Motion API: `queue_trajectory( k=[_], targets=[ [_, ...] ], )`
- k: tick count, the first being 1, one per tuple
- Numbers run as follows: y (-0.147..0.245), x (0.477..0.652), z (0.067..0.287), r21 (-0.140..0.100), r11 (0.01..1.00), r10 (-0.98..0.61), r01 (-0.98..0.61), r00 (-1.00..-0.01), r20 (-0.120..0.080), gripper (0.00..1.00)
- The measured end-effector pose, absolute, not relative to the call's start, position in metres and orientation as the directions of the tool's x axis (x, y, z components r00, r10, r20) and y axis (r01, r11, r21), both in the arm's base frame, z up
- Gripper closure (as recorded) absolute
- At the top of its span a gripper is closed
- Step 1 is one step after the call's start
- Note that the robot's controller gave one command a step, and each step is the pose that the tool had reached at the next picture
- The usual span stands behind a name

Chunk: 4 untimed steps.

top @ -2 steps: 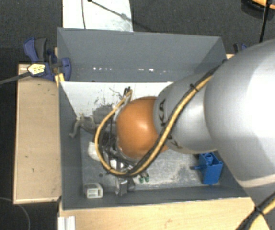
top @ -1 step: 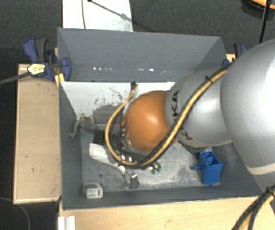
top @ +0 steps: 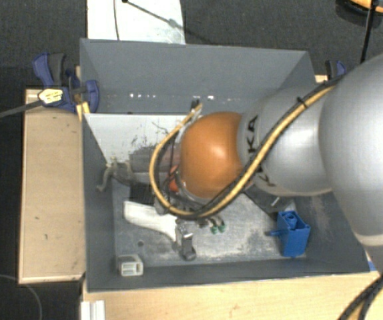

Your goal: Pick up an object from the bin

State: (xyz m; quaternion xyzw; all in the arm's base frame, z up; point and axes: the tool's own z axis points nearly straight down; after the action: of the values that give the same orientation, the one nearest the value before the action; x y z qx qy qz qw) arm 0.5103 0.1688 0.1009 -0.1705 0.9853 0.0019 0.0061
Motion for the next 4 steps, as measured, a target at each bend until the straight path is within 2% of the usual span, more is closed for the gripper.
queue_trajectory(
  k=[1,2,3,4],
  targets=[
    [0.183,0.531,0.112,0.008,0.991,-0.135,-0.136,-0.991,-0.018,0.00],
    [0.194,0.549,0.117,0.005,0.948,-0.317,-0.317,-0.948,-0.021,0.00],
    [0.183,0.539,0.089,0.007,0.961,-0.278,-0.278,-0.960,-0.025,0.00],
    [0.192,0.537,0.075,0.003,0.935,-0.355,-0.355,-0.935,-0.024,0.00]
  ],
)
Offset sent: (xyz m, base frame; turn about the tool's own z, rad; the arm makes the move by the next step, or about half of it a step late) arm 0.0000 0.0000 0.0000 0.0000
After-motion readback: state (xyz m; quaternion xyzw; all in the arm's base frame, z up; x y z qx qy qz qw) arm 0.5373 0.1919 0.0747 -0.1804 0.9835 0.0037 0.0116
